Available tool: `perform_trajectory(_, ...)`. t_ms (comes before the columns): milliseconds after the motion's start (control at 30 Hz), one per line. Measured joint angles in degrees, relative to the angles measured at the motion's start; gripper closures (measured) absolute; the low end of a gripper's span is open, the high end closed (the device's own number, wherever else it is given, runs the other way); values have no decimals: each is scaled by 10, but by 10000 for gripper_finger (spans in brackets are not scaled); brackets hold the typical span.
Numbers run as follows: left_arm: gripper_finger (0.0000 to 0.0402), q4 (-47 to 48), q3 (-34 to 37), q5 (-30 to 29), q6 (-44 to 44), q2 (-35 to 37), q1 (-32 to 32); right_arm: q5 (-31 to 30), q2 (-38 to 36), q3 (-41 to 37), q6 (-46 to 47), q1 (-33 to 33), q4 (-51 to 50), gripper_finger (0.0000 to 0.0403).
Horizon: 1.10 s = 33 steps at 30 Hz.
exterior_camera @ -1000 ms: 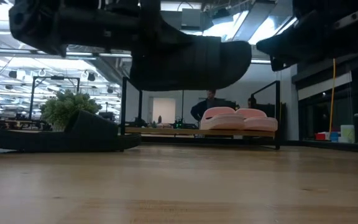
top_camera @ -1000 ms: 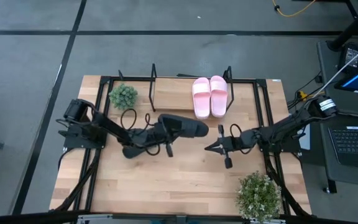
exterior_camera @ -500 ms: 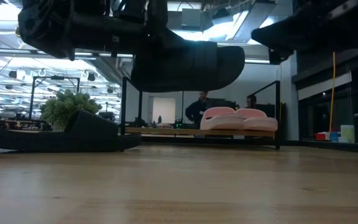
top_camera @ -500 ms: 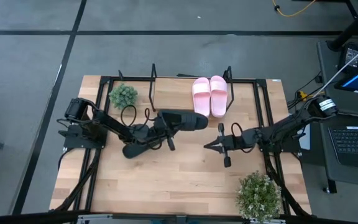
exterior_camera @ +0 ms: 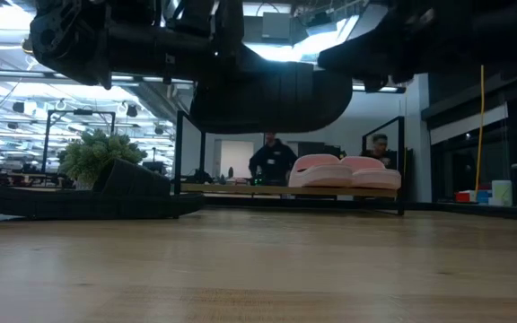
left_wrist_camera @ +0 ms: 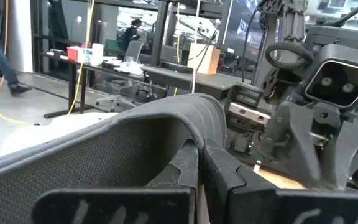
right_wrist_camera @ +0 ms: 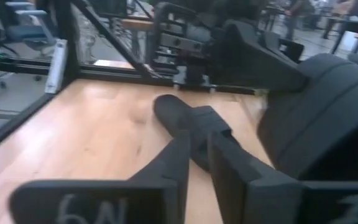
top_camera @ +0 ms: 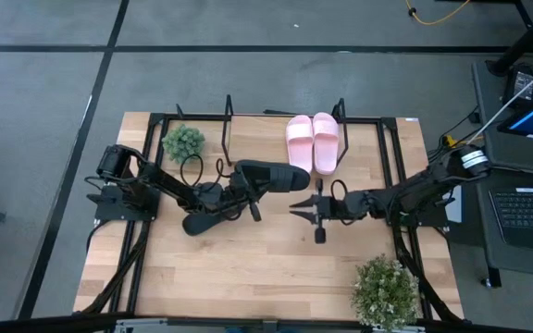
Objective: Pick and place slides into the shelf
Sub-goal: Put the bottom black slides on the shelf
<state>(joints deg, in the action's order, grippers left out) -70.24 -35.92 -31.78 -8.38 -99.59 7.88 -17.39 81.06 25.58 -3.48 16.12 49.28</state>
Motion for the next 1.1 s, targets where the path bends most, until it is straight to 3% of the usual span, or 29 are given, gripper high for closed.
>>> perform_trajectory(267, 402, 3, 0, 0, 15, 0, 2, -29, 3, 5, 7, -19, -6, 286)
perform_trajectory(400, 402, 1, 0, 14, 15, 0, 4, -56, 3, 5, 38, -29, -41, 284)
perform_trajectory(1100, 402, -1, 0, 42, 17, 0, 5, -55, 3, 5, 46, -40, -84, 283)
